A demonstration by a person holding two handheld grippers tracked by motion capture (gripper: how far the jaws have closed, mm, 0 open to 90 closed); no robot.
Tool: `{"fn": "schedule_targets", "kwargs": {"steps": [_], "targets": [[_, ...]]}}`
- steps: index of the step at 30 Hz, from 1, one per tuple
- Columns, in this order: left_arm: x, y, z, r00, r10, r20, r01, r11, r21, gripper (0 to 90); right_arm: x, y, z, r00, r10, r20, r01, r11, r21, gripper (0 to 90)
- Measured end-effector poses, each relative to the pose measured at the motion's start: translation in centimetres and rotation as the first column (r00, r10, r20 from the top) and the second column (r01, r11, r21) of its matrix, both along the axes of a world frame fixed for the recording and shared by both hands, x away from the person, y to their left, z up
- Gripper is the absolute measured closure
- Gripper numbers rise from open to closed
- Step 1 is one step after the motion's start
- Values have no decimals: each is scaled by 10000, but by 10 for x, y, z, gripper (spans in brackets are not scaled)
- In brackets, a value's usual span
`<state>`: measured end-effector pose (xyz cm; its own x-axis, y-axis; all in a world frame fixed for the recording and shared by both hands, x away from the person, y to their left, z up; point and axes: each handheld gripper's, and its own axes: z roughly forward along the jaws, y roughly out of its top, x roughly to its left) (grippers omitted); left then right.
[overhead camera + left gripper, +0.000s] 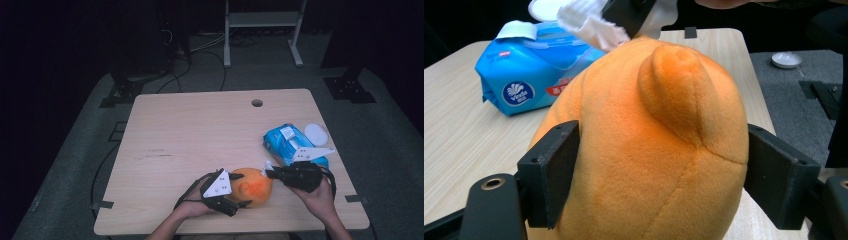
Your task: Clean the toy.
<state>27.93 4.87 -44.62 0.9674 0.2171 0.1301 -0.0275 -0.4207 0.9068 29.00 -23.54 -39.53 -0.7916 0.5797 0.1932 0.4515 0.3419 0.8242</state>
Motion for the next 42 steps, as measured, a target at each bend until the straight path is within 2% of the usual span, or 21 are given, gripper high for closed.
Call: {"fn": "schedule_targets", "kwargs": {"steps": [1,3,4,8,11,13,15,17,19,21,23,25,27,30,32,33,35,37,39,40,42], "targets": [[1,1,0,10000,54,-66,-54,10000,-11,217,0,-1,1,10000,35,17,-35,10000,66,812],[3,4,0,9997,141,-222,-143,9999,-96,217,0,-4,1,9996,209,-173,-198,9978,640,813],[4,5,1,9993,208,-317,-213,9997,-135,217,0,-6,1,9995,247,-200,-231,9967,774,812],[9,9,1,9975,412,-581,-428,9987,-266,217,3,-12,-1,9996,96,-249,-77,9971,763,813],[13,14,2,9947,608,-832,-644,9971,-407,216,6,-16,-5,9986,-17,-524,60,9965,832,813],[14,14,1,9943,552,-918,-597,9971,-468,215,4,-14,-3,9987,100,-491,-50,9950,995,813],[13,12,0,9955,464,-831,-501,9978,-430,213,0,-7,2,9991,350,-245,-322,9937,1069,813],[10,9,0,9966,410,-708,-437,9984,-372,213,-2,1,5,9985,548,-57,-541,9942,929,813],[10,10,1,9964,454,-712,-481,9982,-360,213,-1,4,3,9985,548,-75,-542,9960,712,813],[12,11,1,9956,491,-795,-521,9980,-367,214,3,0,-1,9988,425,-233,-408,9967,708,813],[13,13,0,9946,516,-901,-559,9974,-465,214,5,-6,-5,9995,60,-306,-46,9990,444,813],[14,13,0,9942,532,-938,-579,9972,-480,214,5,-10,-6,9992,-36,-398,55,9987,498,813],[13,11,0,9944,537,-905,-584,9970,-503,214,1,-7,-1,9996,138,-248,-123,9980,620,813],[10,4,-1,9953,571,-784,-610,9970,-480,214,-6,9,8,9974,718,94,-722,9953,642,812],[9,3,-1,9959,549,-725,-581,9974,-433,214,-10,20,10,9948,971,294,-980,9946,327,812],[9,4,-1,9963,457,-729,-489,9979,-424,206,-10,22,9,9946,982,351,-987,9950,153,812],[11,7,0,9970,287,-718,-318,9985,-436,191,-7,18,6,9956,923,166,-929,9950,375,812],[11,9,0,9975,205,-671,-237,9987,-460,186,-5,13,3,9979,637,113,-640,9975,292,812],[11,8,0,9978,297,-584,-323,9985,-435,210,-5,10,2,9986,520,19,-520,9979,397,812],[11,7,0,9983,368,-458,-385,9986,-363,240,-6,11,3,9986,520,111,-524,9981,339,813],[11,4,2,9969,615,-487,-633,9973,-363,278,-9,17,6,9974,675,238,-681,9973,258,814]]}}
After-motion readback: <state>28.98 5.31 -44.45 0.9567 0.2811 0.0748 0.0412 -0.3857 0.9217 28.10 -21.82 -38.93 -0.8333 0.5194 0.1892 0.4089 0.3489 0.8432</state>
